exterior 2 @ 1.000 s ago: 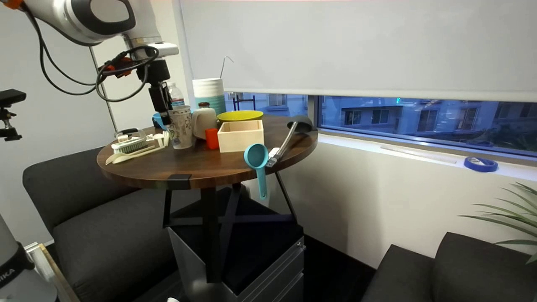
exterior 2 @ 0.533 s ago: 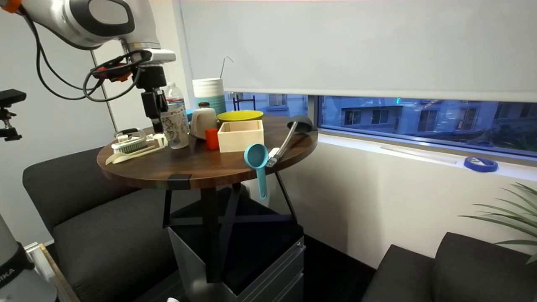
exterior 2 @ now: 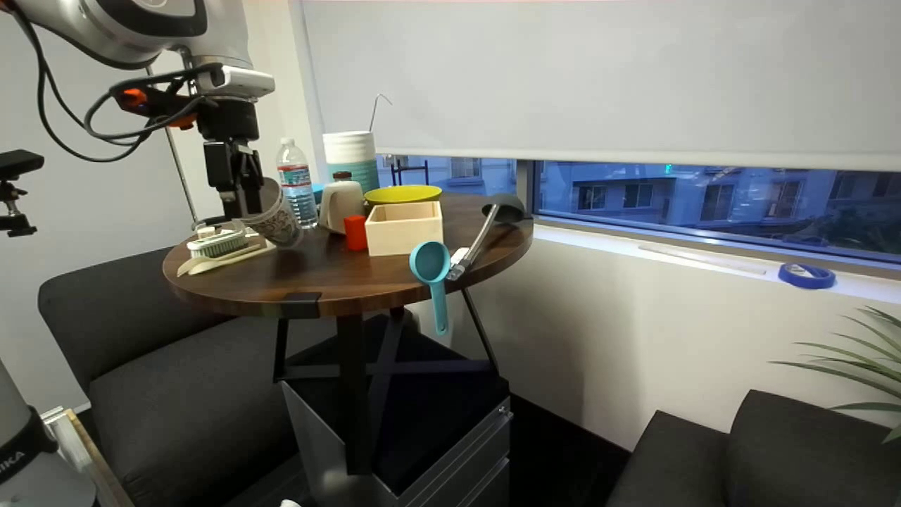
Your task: Pick up the paper cup on the left, put it in the other paper cup and then turn the paper cups over
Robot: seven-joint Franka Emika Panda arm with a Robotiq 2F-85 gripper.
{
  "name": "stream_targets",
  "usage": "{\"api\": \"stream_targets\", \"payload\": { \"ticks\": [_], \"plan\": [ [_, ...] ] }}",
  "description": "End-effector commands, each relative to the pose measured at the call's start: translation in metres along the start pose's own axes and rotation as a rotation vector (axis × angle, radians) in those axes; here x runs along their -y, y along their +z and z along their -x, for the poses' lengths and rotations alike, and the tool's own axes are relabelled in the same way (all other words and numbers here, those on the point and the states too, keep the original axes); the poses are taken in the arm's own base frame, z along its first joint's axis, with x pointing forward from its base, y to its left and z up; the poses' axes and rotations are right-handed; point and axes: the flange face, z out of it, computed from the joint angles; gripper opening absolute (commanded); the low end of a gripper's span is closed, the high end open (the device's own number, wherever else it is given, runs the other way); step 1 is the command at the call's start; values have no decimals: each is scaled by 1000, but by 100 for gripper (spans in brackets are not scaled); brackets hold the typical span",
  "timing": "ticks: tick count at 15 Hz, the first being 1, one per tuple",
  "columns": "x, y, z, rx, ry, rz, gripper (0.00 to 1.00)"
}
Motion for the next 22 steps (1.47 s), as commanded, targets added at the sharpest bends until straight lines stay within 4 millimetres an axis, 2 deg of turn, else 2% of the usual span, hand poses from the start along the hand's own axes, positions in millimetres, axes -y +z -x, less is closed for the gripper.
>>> {"api": "stream_targets", "payload": {
  "ticks": [1, 11, 16, 18, 20, 22],
  "plan": [
    [-9, -3, 1, -10, 26, 33, 100],
    [-27, 10, 15, 152, 246, 182, 100],
    [-36, 10, 22, 192, 348, 235, 100],
    [-41, 3, 21, 158, 389, 230, 100],
    [-43, -16, 19, 11, 337, 260, 100],
    [-37, -38, 16, -64, 264, 268, 100]
  ]
}}
